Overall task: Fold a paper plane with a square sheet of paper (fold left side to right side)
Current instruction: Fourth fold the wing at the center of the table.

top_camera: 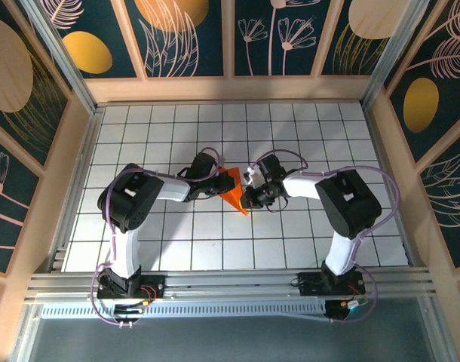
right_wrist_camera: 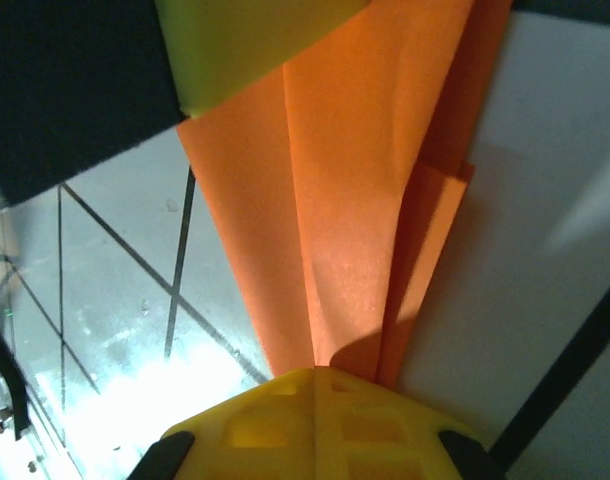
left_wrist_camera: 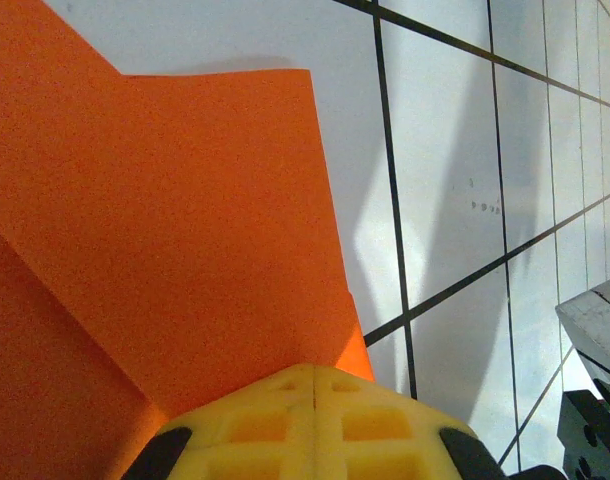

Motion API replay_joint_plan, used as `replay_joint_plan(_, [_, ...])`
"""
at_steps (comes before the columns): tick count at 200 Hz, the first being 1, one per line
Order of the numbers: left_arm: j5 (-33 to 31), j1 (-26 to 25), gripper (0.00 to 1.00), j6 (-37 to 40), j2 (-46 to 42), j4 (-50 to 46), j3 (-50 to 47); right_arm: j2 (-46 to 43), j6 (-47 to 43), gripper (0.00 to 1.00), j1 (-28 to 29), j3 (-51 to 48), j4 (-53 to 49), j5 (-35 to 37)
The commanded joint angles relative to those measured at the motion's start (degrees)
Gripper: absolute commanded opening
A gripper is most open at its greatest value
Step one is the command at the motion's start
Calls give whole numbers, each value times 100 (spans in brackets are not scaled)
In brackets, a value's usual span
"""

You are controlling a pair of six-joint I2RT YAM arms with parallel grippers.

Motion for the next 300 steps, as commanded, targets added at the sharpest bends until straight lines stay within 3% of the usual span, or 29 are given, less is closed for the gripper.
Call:
replay_joint_plan(1, [-324, 8, 0, -10, 158, -375, -97, -308, 198, 0, -23, 77, -197, -461])
replay_joint_plan(44, [-342, 11, 0, -15, 142, -318, -143, -186, 537, 0, -19, 59, 439, -735])
replay_joint_plan(85, [-334, 19, 0, -41, 132, -286, -163, 136, 758, 0, -24, 221, 818, -526])
replay_joint_plan(193, [-428, 13, 0, -79, 173, -360, -146, 526, 539, 0, -21, 298, 185, 88])
replay_joint_plan(286, [-491, 9, 0, -99, 149, -393, -146, -245, 659, 0, -20, 68, 220, -97])
replay_joint_plan(300, [-496, 15, 0, -89, 150, -413, -138, -463, 751, 2, -235, 97, 342, -47])
